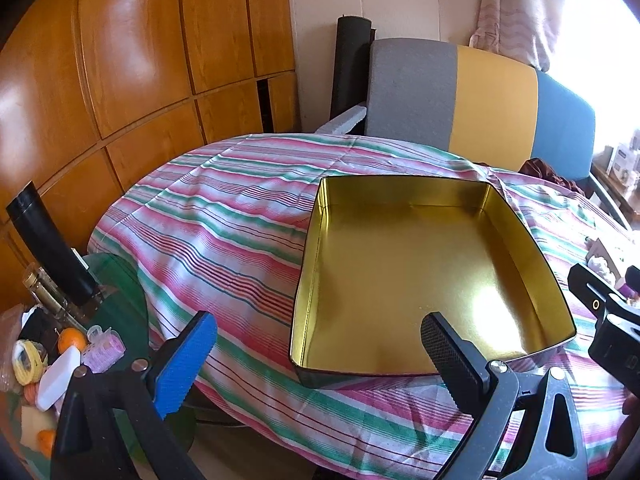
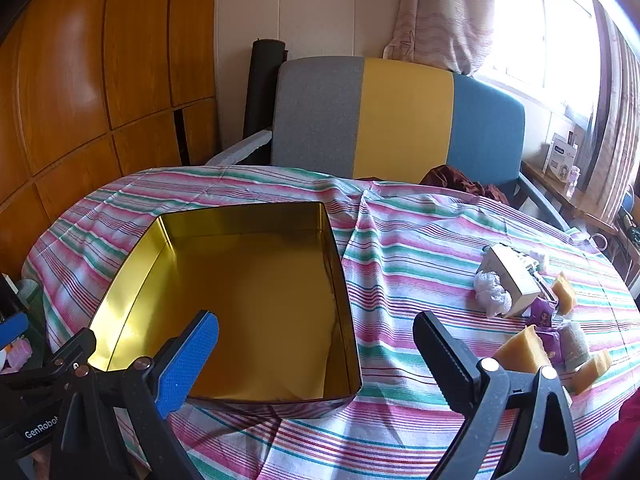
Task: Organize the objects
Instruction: 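Move both tools from the gold tray toward the cluster of items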
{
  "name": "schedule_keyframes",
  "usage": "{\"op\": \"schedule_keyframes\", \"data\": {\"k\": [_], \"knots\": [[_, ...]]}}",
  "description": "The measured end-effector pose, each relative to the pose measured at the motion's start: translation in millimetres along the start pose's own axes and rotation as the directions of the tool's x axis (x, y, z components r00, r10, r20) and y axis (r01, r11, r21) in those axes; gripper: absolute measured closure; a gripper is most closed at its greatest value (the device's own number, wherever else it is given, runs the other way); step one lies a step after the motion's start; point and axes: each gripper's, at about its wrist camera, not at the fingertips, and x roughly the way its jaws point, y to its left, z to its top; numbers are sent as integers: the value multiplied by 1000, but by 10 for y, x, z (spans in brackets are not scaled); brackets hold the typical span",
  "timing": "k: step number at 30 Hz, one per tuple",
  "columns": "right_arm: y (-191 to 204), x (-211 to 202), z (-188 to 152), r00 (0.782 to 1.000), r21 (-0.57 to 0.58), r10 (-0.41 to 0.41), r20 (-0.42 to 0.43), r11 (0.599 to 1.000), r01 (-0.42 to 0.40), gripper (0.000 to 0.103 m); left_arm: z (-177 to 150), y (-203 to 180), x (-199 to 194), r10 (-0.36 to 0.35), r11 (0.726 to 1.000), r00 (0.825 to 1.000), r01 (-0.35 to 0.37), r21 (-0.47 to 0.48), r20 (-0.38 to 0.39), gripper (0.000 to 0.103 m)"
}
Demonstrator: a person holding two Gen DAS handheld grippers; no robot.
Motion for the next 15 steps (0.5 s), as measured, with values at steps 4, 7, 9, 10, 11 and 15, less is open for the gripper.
{"op": "schedule_keyframes", "data": {"k": [4, 7, 9, 10, 11, 15], "knots": [[-11, -4, 3, 1000, 2, 1, 1, 1000, -1, 3, -1, -11, 5, -3, 1000, 1000, 3, 4, -1, 0], [-16, -5, 2, 1000, 2, 1, 0, 1000, -1, 3, 0, -30, 7, -5, 1000, 1000, 5, 7, -1, 0], [-18, -4, 1, 1000, 1, 0, 0, 1000, 0, 3, 5, -42, 7, -11, 1000, 1000, 11, 10, -2, 0], [-18, -4, 2, 1000, 2, 1, 0, 1000, -1, 3, 7, -47, 6, -12, 1000, 1000, 12, 12, -2, 0], [-27, -3, 0, 1000, 4, 1, -1, 1000, -1, 3, 11, -57, 6, -15, 1000, 1000, 15, 16, -1, 0], [-80, 2, 1, 1000, 10, -2, -3, 1000, 2, 3, 13, -92, 8, -25, 999, 1000, 25, 27, -2, 0]]}}
